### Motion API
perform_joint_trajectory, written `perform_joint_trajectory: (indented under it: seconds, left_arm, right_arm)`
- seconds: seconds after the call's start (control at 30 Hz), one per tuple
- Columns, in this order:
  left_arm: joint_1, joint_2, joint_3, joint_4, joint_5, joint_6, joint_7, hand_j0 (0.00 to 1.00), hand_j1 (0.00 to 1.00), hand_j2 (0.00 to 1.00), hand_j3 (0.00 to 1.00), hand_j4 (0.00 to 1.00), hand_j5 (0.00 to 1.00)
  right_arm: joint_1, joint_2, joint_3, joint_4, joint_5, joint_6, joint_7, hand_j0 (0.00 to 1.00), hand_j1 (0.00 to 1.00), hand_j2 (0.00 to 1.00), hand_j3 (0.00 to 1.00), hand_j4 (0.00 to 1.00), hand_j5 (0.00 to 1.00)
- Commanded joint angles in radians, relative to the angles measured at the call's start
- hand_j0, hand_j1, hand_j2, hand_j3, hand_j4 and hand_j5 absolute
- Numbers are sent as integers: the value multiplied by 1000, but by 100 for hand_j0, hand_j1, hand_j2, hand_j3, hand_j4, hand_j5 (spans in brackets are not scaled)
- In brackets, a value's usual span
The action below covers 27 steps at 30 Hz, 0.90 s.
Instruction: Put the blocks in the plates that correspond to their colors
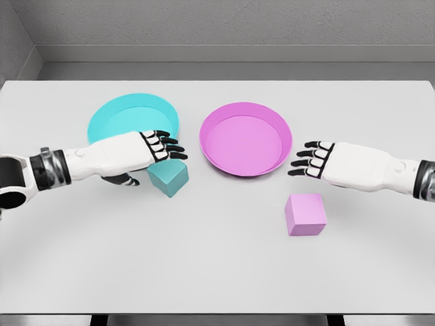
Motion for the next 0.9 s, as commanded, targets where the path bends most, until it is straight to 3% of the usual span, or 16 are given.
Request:
perform_joint_trajectory:
  seconds: [0.0, 0.2, 0.3, 0.47, 0.87]
  left_arm:
    - [0, -20, -19, 0, 2, 1, 0, 100, 100, 100, 100, 100, 100]
    - [-29, -46, -20, 10, -18, 1, 0, 100, 100, 100, 100, 100, 100]
    - [-67, -55, -86, 23, -19, 1, 0, 100, 100, 100, 100, 100, 100]
    - [-101, -46, -134, 26, -19, 1, 0, 100, 100, 100, 100, 100, 100]
    - [-155, -37, -204, 50, -19, 1, -1, 100, 100, 100, 100, 100, 100]
  right_arm:
    - [0, 1, 4, -5, -3, 1, 44, 100, 100, 100, 100, 100, 100]
    - [-14, 12, 10, -5, -6, 1, 96, 100, 100, 100, 100, 100, 100]
    - [-28, 12, 9, -5, -12, 1, 100, 100, 100, 100, 100, 100, 100]
    - [-35, 12, 9, -5, -46, 1, 100, 100, 100, 100, 100, 100, 100]
    - [-18, 10, 9, -7, -89, 1, 100, 100, 100, 100, 100, 100, 100]
